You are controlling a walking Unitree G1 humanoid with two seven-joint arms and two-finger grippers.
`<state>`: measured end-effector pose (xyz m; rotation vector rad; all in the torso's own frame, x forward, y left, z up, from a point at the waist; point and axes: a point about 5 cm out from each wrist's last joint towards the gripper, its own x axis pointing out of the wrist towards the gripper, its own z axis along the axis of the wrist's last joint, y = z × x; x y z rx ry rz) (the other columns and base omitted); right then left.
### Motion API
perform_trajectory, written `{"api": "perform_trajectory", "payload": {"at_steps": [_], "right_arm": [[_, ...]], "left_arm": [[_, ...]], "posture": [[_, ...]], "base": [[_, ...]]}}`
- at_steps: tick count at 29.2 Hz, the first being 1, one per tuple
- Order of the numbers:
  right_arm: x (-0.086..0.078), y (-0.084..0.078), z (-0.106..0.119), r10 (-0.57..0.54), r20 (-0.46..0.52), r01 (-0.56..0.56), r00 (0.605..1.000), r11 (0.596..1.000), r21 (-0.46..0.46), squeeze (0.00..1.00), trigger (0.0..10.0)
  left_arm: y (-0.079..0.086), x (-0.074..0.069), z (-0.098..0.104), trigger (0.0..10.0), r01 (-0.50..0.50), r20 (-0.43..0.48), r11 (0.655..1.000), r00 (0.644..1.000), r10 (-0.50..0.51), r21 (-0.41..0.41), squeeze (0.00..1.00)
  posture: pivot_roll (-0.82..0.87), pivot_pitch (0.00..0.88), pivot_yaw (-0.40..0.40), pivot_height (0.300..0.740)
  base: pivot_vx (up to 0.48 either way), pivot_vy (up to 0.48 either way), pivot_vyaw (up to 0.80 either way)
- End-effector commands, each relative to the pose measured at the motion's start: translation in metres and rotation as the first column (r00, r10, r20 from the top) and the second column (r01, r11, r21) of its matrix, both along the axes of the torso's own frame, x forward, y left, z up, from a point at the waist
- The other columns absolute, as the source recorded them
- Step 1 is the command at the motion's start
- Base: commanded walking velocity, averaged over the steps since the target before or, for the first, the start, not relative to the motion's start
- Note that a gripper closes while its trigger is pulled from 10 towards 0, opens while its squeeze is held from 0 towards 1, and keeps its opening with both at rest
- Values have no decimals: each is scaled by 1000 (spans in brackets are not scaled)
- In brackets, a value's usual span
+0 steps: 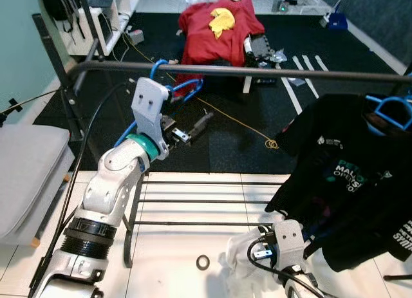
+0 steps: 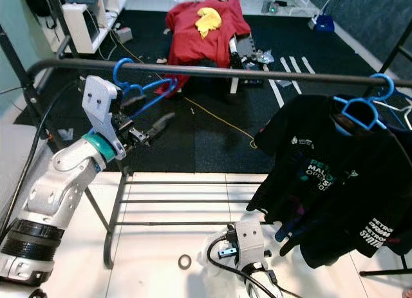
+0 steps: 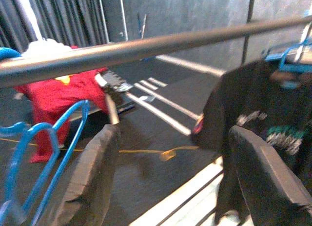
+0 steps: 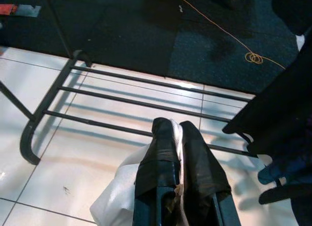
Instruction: Hang hanger
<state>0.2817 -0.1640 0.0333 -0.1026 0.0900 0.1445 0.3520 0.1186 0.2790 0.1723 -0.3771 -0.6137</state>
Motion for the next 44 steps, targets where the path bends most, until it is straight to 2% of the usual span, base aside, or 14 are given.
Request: {"api": "perform_trajectory", "payload": {"at_steps": [1, 6, 7, 8, 10, 12, 15, 23, 25, 37, 39, 41, 43, 44], "right_arm": [[-3, 2, -5, 6, -23, -6, 1000, 1000, 0, 0, 10000], [-3, 2, -5, 9, -24, -9, 1000, 1000, 0, 0, 10000], [-4, 2, -5, 9, -25, -9, 1000, 1000, 0, 0, 10000], [-4, 2, -5, 6, -24, -6, 1000, 1000, 1, 0, 10000], [-4, 2, -5, 3, -22, -3, 1000, 1000, 2, 0, 10000], [-4, 2, -5, 3, -22, -3, 1000, 1000, 2, 0, 10000], [-5, 1, -5, -3, -21, 3, 1000, 1000, 3, 0, 10000], [-4, 2, -5, -4, -21, 4, 1000, 1000, 4, 0, 10000], [-3, 2, -4, -7, -16, 7, 1000, 1000, 5, 0, 10000], [-5, 0, -6, -12, -18, 12, 1000, 1000, 1, 0, 10000], [-4, 1, -4, -11, -15, 11, 1000, 1000, 2, 0, 10000], [-3, 0, -4, -11, -13, 11, 1000, 1000, 3, 0, 10000], [-4, 0, -4, -5, -16, 5, 1000, 1000, 0, 0, 10000], [-4, 0, -4, -5, -16, 5, 1000, 1000, 0, 0, 10000]], "left_arm": [[-1, -1, 0, 10000, -2, 17, 1000, 1000, 2, 19, 0], [8, 4, 3, 10000, -60, 38, 997, 998, 58, 41, 0], [12, 10, 5, 10000, -106, 47, 993, 994, 104, 55, 0], [15, 25, 6, 10000, -190, 41, 978, 982, 187, 83, 0], [14, 30, 6, 10000, -218, 32, 971, 976, 215, 101, 0], [14, 30, 6, 10000, -218, 32, 971, 976, 215, 101, 0], [15, 40, 6, 10000, -260, 9, 958, 965, 261, 120, 0], [8, 54, 6, 10000, -279, -41, 953, 958, 285, 122, 0], [8, 59, 6, 10000, -325, -50, 939, 942, 332, 114, 0], [32, 60, 8, 10000, -370, -35, 923, 926, 375, 110, 0], [38, 57, 6, 10000, -349, -41, 933, 934, 354, 91, 0], [42, 49, 4, 10000, -280, -44, 958, 958, 283, 64, 0], [45, 34, 0, 10000, -205, -23, 977, 978, 207, 59, 0], [45, 34, 0, 10000, -205, -23, 977, 978, 207, 59, 0]], "posture": [[-144, 178, 54, 740], [-146, 178, 55, 740], [-149, 177, 57, 740], [-158, 176, 64, 740], [-160, 175, 68, 740], [-160, 175, 68, 740], [-164, 173, 73, 740], [-169, 161, 78, 740], [-175, 156, 81, 740], [-172, 149, 78, 740], [-172, 150, 77, 740], [-170, 151, 74, 740], [-161, 156, 64, 740], [-161, 156, 64, 740]], "base": [[0, 0, 0], [0, 0, 0], [0, 0, 0], [0, 0, 0], [0, 0, 0], [0, 0, 0], [0, 0, 0], [0, 0, 0], [0, 0, 0], [0, 0, 0], [0, 0, 0], [0, 0, 0], [0, 0, 0], [0, 0, 0]]}}
